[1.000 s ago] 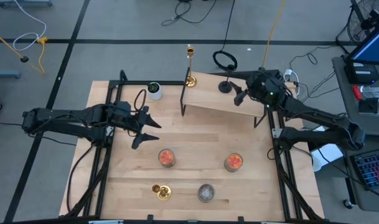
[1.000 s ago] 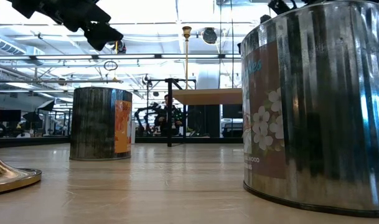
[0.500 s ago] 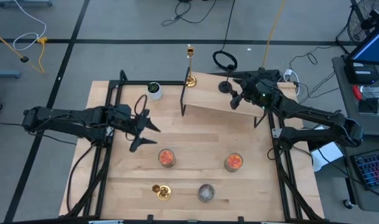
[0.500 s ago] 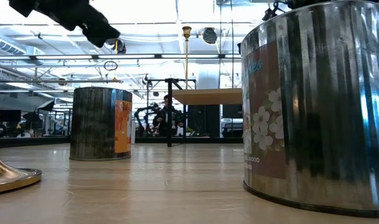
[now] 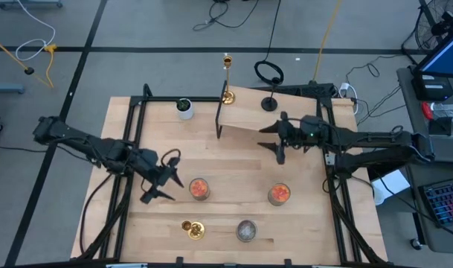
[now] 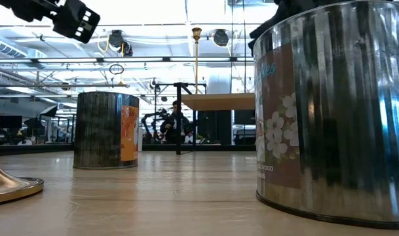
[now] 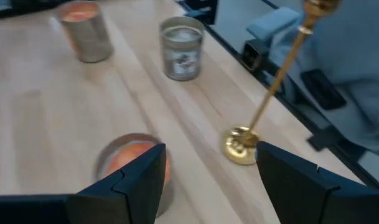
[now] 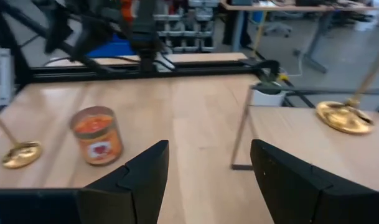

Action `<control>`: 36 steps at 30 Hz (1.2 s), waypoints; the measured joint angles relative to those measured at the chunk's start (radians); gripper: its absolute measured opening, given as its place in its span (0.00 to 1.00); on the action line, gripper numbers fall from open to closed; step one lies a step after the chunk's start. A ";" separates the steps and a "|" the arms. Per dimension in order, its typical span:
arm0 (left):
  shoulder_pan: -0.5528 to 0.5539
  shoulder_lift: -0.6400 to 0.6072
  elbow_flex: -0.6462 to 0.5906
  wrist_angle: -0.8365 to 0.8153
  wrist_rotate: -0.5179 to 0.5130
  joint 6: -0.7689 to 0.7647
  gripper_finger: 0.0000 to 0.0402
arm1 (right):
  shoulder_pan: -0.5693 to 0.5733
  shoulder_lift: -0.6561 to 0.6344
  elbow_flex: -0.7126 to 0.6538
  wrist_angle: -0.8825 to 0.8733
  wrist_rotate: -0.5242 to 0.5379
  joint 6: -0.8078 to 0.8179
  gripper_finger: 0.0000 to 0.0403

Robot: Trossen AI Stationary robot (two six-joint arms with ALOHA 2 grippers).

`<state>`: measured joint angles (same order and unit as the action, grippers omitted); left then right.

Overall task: Pick & Place candle stick holders
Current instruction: Put the golden candle holder on the shelf

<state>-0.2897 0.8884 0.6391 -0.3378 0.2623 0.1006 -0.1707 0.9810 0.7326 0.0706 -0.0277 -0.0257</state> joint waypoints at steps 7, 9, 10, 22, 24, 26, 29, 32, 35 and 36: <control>-0.085 0.156 -0.037 0.193 -0.038 -0.078 0.64 | 0.051 0.000 0.000 0.040 0.002 0.000 0.56; -0.105 0.205 -0.041 0.259 -0.037 -0.084 0.64 | 0.055 0.000 0.000 0.039 0.004 0.000 0.55; -0.116 0.231 -0.041 0.296 -0.037 -0.091 0.64 | 0.055 0.000 0.000 0.038 0.004 0.000 0.55; -0.218 0.431 -0.041 0.582 -0.035 -0.110 0.64 | 0.055 0.000 0.000 0.045 0.004 0.000 0.56; -0.226 0.440 -0.041 0.618 -0.036 -0.111 0.64 | 0.055 0.000 0.000 0.045 0.004 0.000 0.56; -0.231 0.449 -0.041 0.658 -0.035 -0.126 0.64 | 0.055 0.000 0.000 0.045 0.004 0.000 0.56; -0.236 0.452 -0.041 0.672 -0.036 -0.188 0.64 | 0.055 0.000 0.000 0.045 0.004 0.000 0.56; -0.236 0.452 -0.041 0.681 -0.048 -0.248 0.64 | 0.055 0.000 0.000 0.045 0.001 0.000 0.56; -0.237 0.452 -0.041 0.697 -0.053 -0.270 0.64 | 0.055 0.000 0.000 0.045 0.001 0.000 0.56; -0.237 0.452 -0.041 0.700 -0.054 -0.265 0.64 | 0.055 0.000 0.000 0.045 0.000 0.000 0.56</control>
<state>-0.5262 1.3399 0.5976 0.3625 0.2085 -0.1641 -0.1154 0.9809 0.7326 0.1158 -0.0273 -0.0257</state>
